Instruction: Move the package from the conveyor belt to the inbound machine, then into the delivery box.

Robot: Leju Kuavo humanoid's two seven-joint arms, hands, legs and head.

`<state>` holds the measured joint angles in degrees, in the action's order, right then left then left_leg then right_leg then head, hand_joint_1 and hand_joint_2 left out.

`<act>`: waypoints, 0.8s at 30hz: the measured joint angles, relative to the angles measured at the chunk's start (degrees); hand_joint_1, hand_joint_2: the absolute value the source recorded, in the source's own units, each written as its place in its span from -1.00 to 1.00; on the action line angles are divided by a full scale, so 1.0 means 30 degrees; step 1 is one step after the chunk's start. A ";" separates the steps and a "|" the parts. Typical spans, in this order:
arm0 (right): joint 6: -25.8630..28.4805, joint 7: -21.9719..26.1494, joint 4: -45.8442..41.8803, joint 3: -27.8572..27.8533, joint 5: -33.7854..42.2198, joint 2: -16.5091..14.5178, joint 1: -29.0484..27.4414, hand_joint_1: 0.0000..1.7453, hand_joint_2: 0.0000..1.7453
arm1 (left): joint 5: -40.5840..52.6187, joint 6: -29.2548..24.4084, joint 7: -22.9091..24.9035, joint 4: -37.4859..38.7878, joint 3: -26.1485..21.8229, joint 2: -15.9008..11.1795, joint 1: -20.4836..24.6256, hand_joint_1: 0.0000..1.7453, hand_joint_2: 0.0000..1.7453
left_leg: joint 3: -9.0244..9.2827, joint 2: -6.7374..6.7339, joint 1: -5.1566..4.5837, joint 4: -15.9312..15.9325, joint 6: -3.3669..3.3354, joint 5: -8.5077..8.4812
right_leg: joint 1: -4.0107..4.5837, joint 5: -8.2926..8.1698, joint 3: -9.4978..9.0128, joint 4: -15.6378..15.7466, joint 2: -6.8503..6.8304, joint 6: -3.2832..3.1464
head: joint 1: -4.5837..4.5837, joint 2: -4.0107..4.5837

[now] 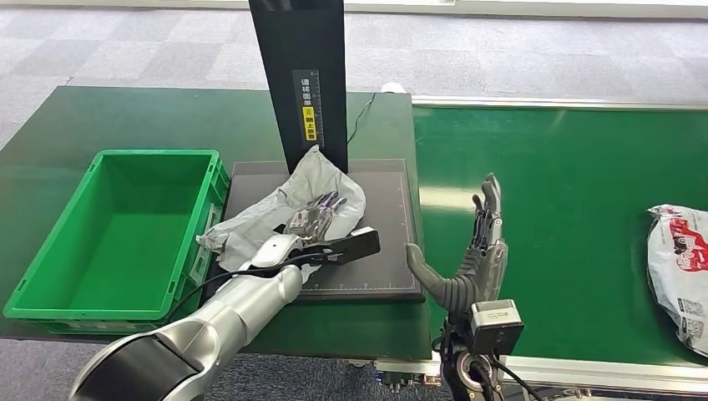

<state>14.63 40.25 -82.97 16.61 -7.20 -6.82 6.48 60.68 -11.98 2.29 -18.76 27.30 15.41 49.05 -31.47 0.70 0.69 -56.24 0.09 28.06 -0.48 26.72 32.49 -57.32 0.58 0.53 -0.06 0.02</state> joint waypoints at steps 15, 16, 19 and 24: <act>-0.0089 -0.0002 0.0009 0.0031 -0.0078 -0.0022 0.0196 -1.00 1.00 | 0.0373 -0.0466 -0.0105 0.0086 0.0108 -0.0235 0.0333 1.00 1.00 | 0.0083 0.0003 0.0000 0.0003 0.0000 0.0000 | 0.0000 0.0001 -0.0091 0.0000 -0.0004 0.0000 | -0.0002 0.0000; 0.0002 -0.0002 0.0009 0.0055 -0.0096 -0.0022 0.0191 -1.00 1.00 | 0.0364 -0.0608 -0.0216 0.0088 0.0100 -0.0251 0.0328 1.00 1.00 | 0.0083 0.0003 0.0000 0.0003 0.0000 0.0000 | 0.0000 0.0001 -0.0090 0.0000 -0.0004 0.0000 | -0.0002 0.0000; 0.0217 -0.0003 0.0009 0.0158 -0.0175 -0.0016 0.0176 -1.00 1.00 | 0.0039 -0.1495 -0.0992 0.0093 -0.0052 -0.0333 0.0297 1.00 1.00 | 0.0080 0.0002 0.0000 0.0003 0.0000 -0.0001 | 0.0000 0.0001 -0.0083 -0.0001 -0.0004 0.0000 | 0.0002 0.0000; 0.0388 0.0000 0.0009 0.0213 -0.0204 0.0027 0.0045 -1.00 1.00 | -0.2383 -0.3635 -0.4318 -0.0433 -0.1363 -0.0594 0.0211 1.00 1.00 | 0.0043 0.0001 0.0001 0.0002 0.0001 -0.0003 | 0.0002 0.0001 -0.0052 -0.0005 -0.0004 0.0000 | 0.0002 0.0000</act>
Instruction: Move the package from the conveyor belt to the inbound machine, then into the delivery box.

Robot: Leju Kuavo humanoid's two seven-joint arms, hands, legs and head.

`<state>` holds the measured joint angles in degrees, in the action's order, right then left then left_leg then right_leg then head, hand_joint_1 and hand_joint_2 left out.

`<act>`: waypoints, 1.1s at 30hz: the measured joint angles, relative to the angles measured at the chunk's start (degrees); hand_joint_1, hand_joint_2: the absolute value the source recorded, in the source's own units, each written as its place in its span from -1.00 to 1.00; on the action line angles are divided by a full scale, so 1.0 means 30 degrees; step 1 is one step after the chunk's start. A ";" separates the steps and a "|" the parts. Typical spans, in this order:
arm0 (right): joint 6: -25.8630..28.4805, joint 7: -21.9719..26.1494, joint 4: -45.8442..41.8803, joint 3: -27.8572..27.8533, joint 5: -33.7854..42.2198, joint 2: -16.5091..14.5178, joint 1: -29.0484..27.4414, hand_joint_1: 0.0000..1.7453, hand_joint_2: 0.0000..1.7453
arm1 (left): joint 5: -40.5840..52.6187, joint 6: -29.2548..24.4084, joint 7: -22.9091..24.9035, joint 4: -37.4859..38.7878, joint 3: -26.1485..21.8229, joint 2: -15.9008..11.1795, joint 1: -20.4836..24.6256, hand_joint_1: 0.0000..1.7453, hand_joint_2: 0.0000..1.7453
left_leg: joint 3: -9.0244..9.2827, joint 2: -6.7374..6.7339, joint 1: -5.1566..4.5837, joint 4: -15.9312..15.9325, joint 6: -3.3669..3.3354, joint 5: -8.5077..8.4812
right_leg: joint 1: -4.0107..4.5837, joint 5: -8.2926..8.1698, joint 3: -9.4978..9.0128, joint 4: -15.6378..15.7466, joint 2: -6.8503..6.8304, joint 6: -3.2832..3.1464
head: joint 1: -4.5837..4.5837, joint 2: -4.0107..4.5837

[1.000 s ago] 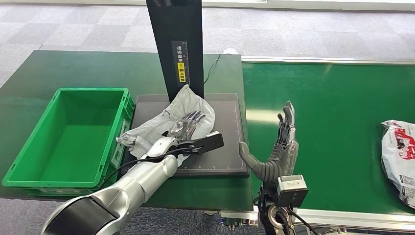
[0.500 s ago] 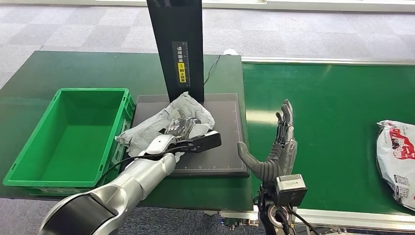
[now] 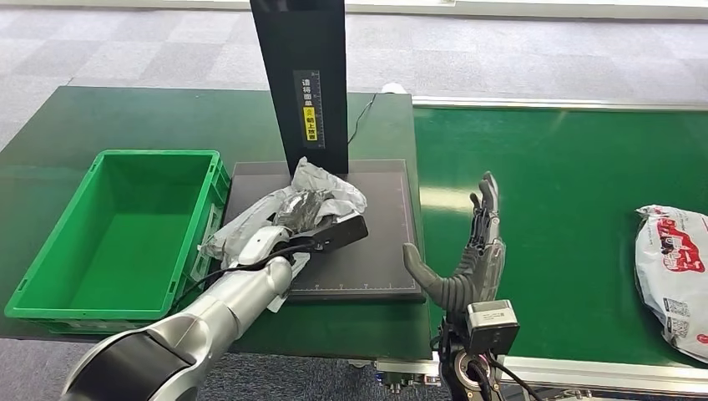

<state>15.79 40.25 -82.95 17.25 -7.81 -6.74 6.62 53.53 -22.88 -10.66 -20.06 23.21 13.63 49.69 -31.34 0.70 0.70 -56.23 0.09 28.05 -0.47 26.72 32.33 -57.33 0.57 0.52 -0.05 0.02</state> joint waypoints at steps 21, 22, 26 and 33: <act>0.0448 0.0000 -0.0599 -0.0275 0.0147 0.0424 -0.1098 -1.00 1.00 | -0.5480 0.2209 -0.1820 -0.6671 -0.5647 -0.3989 0.3913 1.00 1.00 | -0.0089 -0.0018 0.0005 -0.0003 0.0010 -0.0020 | 0.0005 -0.0004 0.0105 -0.0023 0.0027 -0.0005 | -0.0002 0.0000; 0.0448 0.0002 -0.0628 -0.0297 0.0147 0.0424 -0.1106 -1.00 1.00 | -0.5480 0.2210 -0.1806 -0.6762 -0.5680 -0.4056 0.4001 1.00 1.00 | -0.0089 -0.0019 0.0005 -0.0003 0.0010 -0.0020 | 0.0005 -0.0004 0.0105 -0.0023 0.0027 -0.0005 | -0.0002 0.0000; 0.0448 0.0002 -0.0772 -0.0392 0.0120 0.0426 -0.1181 -1.00 1.00 | -0.5374 0.2097 -0.1330 -0.7064 -0.5788 -0.4328 0.4306 1.00 1.00 | -0.0092 -0.0019 0.0006 -0.0003 0.0011 -0.0022 | 0.0006 -0.0006 0.0106 -0.0024 0.0028 -0.0008 | -0.0005 0.0000; 0.0441 0.0002 -0.1476 -0.0685 0.0022 0.0521 -0.1910 -1.00 1.00 | -0.4250 0.2346 0.1218 -0.7259 -0.6065 -0.6160 0.6925 1.00 1.00 | -0.0141 -0.0068 0.0010 -0.0001 0.0024 -0.0029 | 0.0011 -0.0026 0.0201 -0.0055 0.0076 -0.0038 | 0.0000 0.0000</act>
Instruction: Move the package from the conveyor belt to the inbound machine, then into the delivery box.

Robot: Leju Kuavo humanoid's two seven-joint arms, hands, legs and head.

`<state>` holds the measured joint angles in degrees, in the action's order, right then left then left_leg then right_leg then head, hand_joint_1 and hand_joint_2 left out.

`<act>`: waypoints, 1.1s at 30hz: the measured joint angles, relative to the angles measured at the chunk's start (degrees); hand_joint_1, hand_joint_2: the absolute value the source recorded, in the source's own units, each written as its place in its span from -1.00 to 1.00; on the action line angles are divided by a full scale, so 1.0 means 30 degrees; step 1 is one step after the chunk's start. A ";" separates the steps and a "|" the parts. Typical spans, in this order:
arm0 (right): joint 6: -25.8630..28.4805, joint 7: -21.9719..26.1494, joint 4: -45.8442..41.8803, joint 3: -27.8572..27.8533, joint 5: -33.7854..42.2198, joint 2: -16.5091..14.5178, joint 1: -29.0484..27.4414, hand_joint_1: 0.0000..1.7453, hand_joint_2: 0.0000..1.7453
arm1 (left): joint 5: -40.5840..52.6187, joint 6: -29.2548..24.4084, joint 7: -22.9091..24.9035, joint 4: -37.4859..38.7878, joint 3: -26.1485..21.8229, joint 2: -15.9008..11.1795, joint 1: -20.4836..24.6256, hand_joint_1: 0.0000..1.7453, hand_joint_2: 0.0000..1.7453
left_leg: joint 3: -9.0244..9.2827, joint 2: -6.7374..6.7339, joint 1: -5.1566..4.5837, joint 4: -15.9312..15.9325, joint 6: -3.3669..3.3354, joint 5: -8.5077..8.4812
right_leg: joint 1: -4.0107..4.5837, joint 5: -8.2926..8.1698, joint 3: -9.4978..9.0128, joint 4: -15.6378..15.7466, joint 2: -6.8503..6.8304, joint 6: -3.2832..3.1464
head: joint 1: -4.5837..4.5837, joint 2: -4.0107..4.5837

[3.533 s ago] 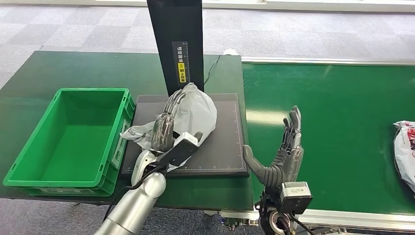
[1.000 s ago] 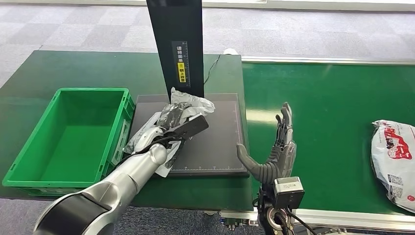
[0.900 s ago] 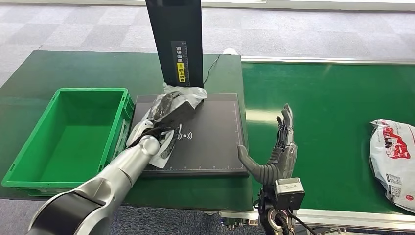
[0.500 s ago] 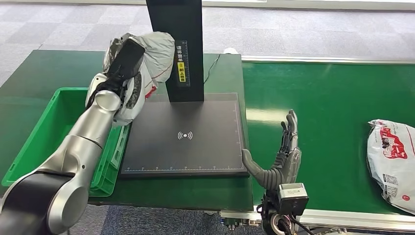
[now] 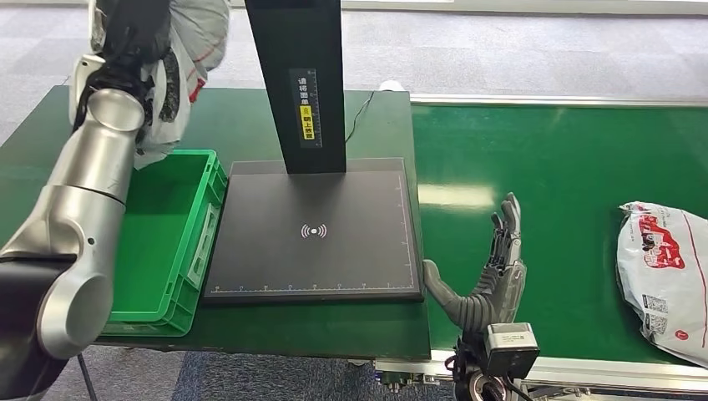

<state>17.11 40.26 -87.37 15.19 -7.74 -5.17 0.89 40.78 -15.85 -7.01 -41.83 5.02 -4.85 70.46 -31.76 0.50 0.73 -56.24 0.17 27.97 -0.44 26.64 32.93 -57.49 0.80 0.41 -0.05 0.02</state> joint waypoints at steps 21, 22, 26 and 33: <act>-0.0066 -0.0002 -0.1289 -0.0679 -0.0588 -0.0018 -0.1159 -1.00 1.00 | -0.3029 -0.0611 -0.4241 0.0576 -0.5239 -0.6014 -0.9578 1.00 1.00 | 0.0003 -0.0142 -0.0006 0.0026 0.0055 0.0035 | -0.0006 0.0030 0.0042 -0.0010 0.0128 -0.0041 | 0.0027 0.0000; -0.0042 0.0000 -0.1353 -0.0699 -0.0661 -0.0053 -0.1235 -1.00 1.00 | -0.3088 -0.0574 -0.4286 0.0295 -0.5396 -0.6001 -0.9986 1.00 1.00 | 0.0007 -0.0147 -0.0009 0.0026 0.0055 0.0038 | -0.0010 0.0030 0.0042 -0.0009 0.0133 -0.0040 | 0.0029 0.0000; -0.0045 -0.0004 -0.1659 -0.0816 -0.0903 -0.0217 -0.1641 -1.00 1.00 | -0.3176 -0.0676 -0.4612 -0.1209 -0.5982 -0.5537 -1.2040 1.00 1.00 | 0.0018 -0.0162 -0.0010 0.0025 0.0061 0.0050 | -0.0011 0.0031 0.0055 -0.0005 0.0154 -0.0042 | 0.0031 0.0000; -0.0206 -0.0002 -0.1759 -0.0971 -0.1076 -0.0415 -0.1770 -1.00 1.00 | -0.2006 -0.0407 -0.4170 -0.2656 -0.6577 -0.4418 -1.3595 -1.00 1.00 | 0.0024 -0.0152 0.0000 0.0027 0.0065 0.0047 | 0.0002 0.0030 0.0046 -0.0005 0.0138 -0.0045 | 0.0031 0.0000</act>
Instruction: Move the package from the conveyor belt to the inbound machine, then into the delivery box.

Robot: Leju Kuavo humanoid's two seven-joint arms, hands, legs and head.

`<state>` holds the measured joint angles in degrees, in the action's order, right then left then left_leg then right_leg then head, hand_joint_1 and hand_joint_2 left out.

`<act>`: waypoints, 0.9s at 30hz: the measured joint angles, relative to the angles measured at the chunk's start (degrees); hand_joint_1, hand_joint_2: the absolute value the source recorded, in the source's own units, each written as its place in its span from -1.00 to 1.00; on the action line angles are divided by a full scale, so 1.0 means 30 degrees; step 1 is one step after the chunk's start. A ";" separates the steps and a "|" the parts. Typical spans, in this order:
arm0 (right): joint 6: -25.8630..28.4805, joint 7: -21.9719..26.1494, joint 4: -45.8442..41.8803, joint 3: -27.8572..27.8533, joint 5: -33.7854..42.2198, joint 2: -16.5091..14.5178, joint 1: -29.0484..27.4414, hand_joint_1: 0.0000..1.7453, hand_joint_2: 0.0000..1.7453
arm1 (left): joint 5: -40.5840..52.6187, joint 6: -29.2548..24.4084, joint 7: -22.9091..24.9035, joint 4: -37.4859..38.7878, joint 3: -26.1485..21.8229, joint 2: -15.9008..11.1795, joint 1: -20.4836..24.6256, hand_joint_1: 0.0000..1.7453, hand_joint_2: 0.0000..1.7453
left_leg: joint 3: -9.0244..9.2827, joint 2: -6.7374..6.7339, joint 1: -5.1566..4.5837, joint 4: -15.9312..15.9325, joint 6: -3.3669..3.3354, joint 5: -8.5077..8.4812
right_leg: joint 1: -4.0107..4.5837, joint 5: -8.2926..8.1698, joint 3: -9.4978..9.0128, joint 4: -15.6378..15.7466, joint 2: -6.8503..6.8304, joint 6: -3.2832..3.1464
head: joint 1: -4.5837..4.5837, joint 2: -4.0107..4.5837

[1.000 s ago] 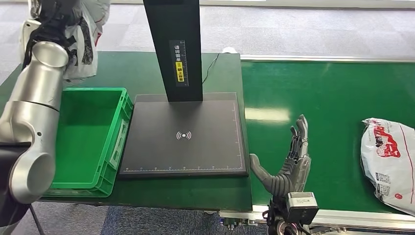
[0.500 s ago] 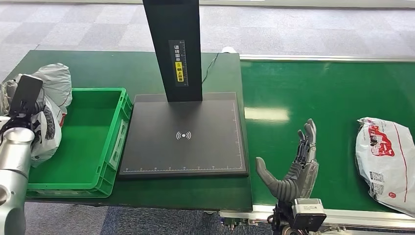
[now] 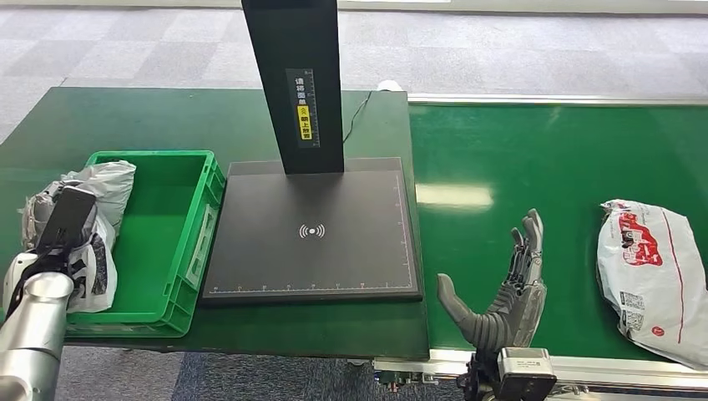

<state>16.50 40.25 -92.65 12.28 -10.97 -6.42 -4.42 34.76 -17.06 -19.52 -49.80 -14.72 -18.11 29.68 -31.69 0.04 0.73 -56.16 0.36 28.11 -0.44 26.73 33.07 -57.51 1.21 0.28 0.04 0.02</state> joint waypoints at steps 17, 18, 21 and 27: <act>0.0304 -0.0005 0.0085 -0.0126 -0.0242 -0.0235 -0.0179 -1.00 1.00 | -0.7892 0.0532 -0.4730 -1.2255 0.1390 0.4194 -0.3994 -1.00 1.00 | -0.0003 0.0000 -0.0011 -0.0008 -0.0004 0.0018 | -0.0015 -0.0009 -0.0007 0.0014 0.0003 -0.0007 | -0.0002 0.0000; 0.0368 -0.0005 0.0100 -0.0144 -0.0244 -0.0249 -0.0184 -1.00 1.00 | -0.8372 -0.0098 -0.5270 -1.3550 0.1877 0.4500 -0.4533 -1.00 1.00 | -0.0002 -0.0001 -0.0012 -0.0008 -0.0005 0.0023 | -0.0016 -0.0009 -0.0008 0.0015 0.0004 -0.0006 | 0.0000 0.0000; 0.0497 -0.0005 0.0131 -0.0186 -0.0244 -0.0279 -0.0210 -1.00 1.00 | -1.0370 -0.1230 -0.6484 -1.6793 0.3410 0.5126 -0.6159 -1.00 1.00 | 0.0006 -0.0001 -0.0010 -0.0005 -0.0005 0.0031 | -0.0015 -0.0007 -0.0011 0.0016 0.0004 -0.0008 | 0.0005 0.0000; -0.0330 -0.0640 0.0731 -0.0372 -0.1232 -0.0299 -0.0318 -1.00 1.00 | -1.3129 0.0083 -0.6834 -2.0018 0.5456 0.6278 -0.9213 -1.00 1.00 | 0.0017 -0.0001 -0.0001 0.0002 -0.0003 0.0030 | -0.0002 -0.0001 -0.0020 0.0013 0.0000 -0.0011 | 0.0004 0.0000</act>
<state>15.51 38.34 -90.46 11.16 -14.67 -7.32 -5.37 -4.62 -16.81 -40.02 -109.86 1.65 0.73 2.04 -31.64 0.04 0.72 -56.15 0.35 28.20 -0.44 26.73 33.01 -57.47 1.21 0.24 0.05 0.02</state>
